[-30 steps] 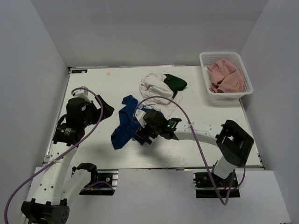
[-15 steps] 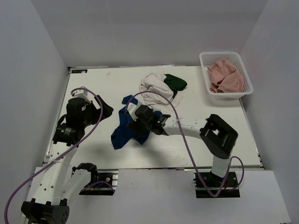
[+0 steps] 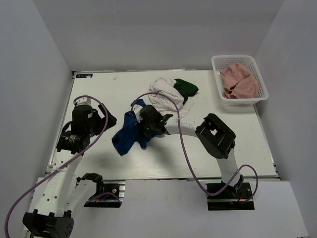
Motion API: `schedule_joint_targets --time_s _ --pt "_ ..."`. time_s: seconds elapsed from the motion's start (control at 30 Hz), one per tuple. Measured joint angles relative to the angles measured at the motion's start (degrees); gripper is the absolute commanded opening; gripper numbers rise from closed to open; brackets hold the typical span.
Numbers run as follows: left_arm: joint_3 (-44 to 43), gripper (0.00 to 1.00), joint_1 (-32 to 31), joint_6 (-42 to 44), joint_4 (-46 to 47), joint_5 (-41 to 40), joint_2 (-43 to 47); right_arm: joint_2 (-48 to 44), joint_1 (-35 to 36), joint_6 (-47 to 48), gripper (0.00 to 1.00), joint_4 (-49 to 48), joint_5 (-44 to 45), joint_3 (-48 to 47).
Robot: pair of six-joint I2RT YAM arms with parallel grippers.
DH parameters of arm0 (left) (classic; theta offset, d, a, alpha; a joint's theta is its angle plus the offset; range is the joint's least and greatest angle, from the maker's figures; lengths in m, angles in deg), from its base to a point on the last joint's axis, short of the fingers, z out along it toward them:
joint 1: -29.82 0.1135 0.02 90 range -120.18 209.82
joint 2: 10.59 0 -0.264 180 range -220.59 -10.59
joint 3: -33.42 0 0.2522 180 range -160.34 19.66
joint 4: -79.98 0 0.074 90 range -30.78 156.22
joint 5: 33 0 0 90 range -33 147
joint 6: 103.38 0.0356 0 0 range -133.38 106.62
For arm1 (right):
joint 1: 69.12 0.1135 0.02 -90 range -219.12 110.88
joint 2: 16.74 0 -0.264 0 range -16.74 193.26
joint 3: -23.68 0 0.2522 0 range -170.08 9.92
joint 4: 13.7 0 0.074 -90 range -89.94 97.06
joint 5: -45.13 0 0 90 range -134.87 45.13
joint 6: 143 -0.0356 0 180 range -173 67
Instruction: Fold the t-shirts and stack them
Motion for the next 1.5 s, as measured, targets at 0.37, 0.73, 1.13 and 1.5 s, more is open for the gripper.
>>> schedule_joint_targets --time_s 0.37,0.73,1.13,1.5 --pt "0.0 1.0 0.0 -0.46 -0.87 -1.27 -0.55 -12.31 -3.82 -2.14 0.0 1.51 7.91 -0.2" --pt "0.0 1.0 0.0 -0.7 -1.33 -2.4 -1.86 -23.41 -24.83 -1.66 0.0 -7.39 24.79 -10.23" --pt "-1.2 1.0 0.0 -0.85 -2.34 -4.5 -5.49 -11.45 -52.59 -1.29 0.1 2.29 24.41 -25.42" --pt "-6.99 1.0 -0.17 -1.73 6.54 -0.96 -19.54 0.09 -60.52 -5.38 0.9 18.25 9.11 -26.08"
